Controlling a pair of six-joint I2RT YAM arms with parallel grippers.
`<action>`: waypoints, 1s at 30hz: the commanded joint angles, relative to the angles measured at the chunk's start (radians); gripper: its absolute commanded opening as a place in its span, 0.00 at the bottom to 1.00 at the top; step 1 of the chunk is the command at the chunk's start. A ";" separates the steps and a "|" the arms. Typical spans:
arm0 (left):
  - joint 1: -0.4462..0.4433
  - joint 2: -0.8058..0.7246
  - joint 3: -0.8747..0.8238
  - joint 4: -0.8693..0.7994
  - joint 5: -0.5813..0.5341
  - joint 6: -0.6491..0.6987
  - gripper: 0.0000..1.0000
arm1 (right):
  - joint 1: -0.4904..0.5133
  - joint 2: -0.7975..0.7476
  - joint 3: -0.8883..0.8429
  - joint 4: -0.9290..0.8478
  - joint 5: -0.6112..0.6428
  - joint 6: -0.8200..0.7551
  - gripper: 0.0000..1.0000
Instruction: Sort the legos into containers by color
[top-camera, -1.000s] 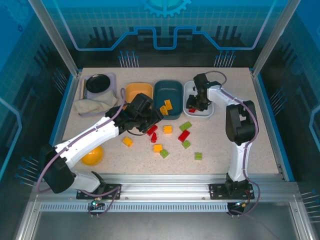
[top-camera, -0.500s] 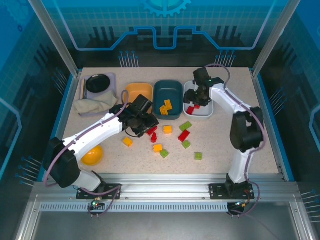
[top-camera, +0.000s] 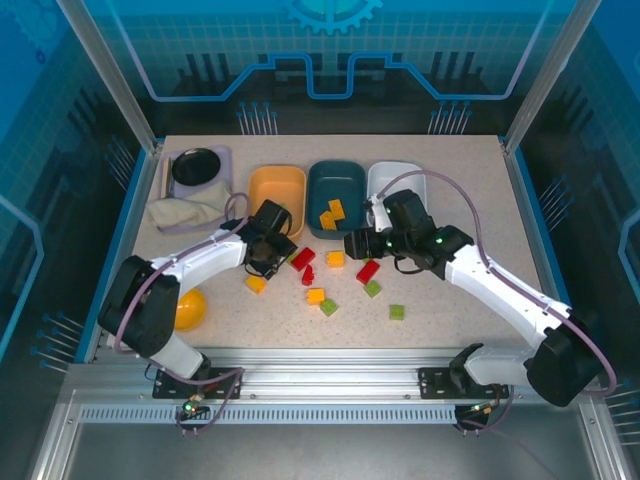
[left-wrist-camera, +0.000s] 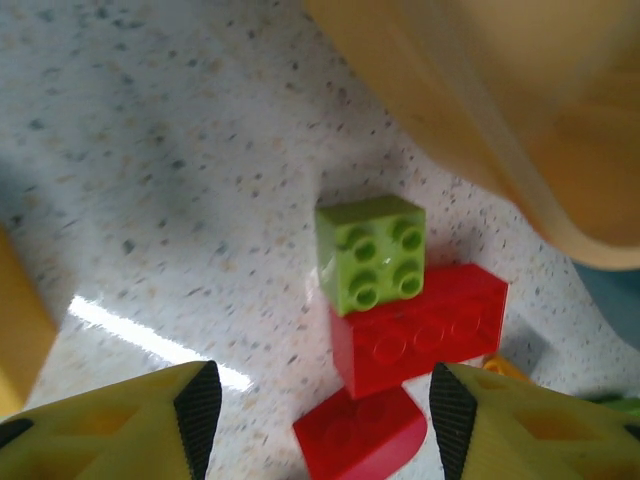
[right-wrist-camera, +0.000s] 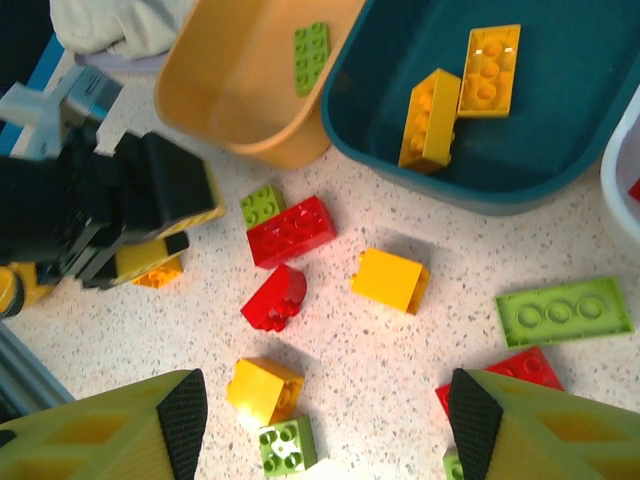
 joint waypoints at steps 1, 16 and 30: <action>0.007 0.042 0.034 0.049 -0.040 -0.015 0.62 | 0.013 -0.045 -0.013 0.022 -0.035 -0.003 0.68; -0.005 0.184 0.103 0.000 -0.101 -0.026 0.60 | -0.002 -0.030 -0.011 0.023 -0.058 -0.006 0.68; -0.062 0.252 0.164 -0.093 -0.138 -0.015 0.43 | -0.015 -0.045 -0.028 0.020 -0.065 -0.001 0.68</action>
